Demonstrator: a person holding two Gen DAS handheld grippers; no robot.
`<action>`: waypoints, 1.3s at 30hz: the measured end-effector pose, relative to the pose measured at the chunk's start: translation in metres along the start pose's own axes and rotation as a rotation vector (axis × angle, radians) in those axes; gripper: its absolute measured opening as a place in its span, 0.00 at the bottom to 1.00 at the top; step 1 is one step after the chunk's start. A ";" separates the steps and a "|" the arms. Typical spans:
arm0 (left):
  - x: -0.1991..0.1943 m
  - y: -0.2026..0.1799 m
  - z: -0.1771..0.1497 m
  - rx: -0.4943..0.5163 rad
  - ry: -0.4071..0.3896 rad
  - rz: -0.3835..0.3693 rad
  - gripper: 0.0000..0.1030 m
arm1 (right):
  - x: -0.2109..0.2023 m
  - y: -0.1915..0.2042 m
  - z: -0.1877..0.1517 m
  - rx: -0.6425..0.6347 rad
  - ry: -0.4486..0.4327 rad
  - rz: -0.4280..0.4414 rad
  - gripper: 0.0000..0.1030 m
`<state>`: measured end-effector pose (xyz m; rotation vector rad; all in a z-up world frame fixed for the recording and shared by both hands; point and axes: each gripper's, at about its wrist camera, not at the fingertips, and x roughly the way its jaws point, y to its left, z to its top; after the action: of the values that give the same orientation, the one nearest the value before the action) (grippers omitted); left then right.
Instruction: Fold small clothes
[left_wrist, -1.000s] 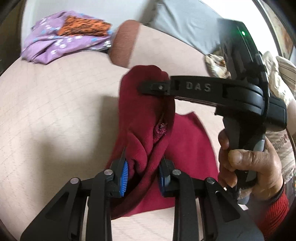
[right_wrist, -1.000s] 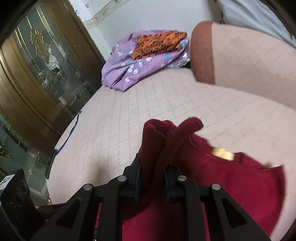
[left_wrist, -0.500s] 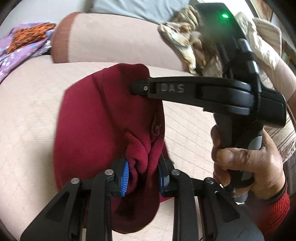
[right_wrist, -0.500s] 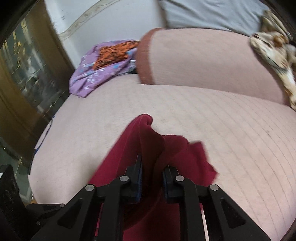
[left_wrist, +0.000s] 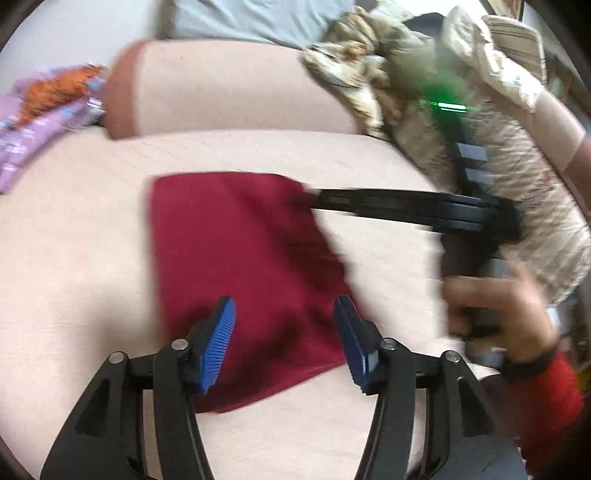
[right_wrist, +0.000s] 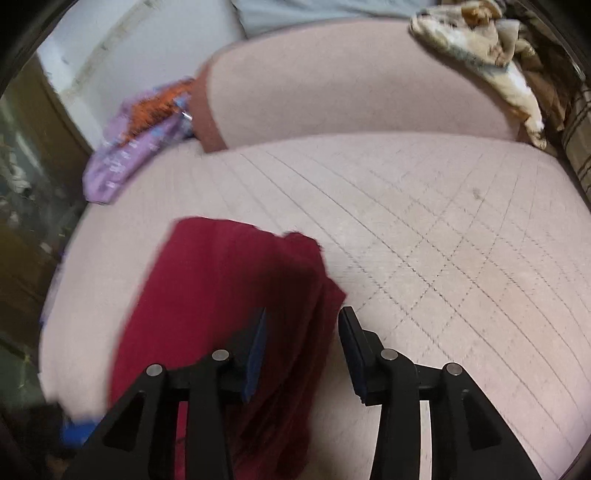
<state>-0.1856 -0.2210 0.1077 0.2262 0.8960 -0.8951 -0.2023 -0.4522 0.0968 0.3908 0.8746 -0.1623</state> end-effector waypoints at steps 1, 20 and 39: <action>-0.001 0.007 -0.002 -0.001 -0.008 0.037 0.52 | -0.010 0.008 -0.006 -0.015 -0.015 0.033 0.45; 0.025 0.025 -0.038 -0.071 0.013 0.184 0.58 | -0.032 0.020 -0.073 -0.026 0.014 -0.043 0.44; 0.039 0.023 -0.036 -0.076 0.015 0.218 0.72 | 0.016 0.014 -0.070 0.044 -0.005 -0.071 0.53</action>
<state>-0.1771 -0.2101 0.0512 0.2600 0.8988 -0.6564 -0.2379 -0.4109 0.0475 0.4001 0.8813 -0.2486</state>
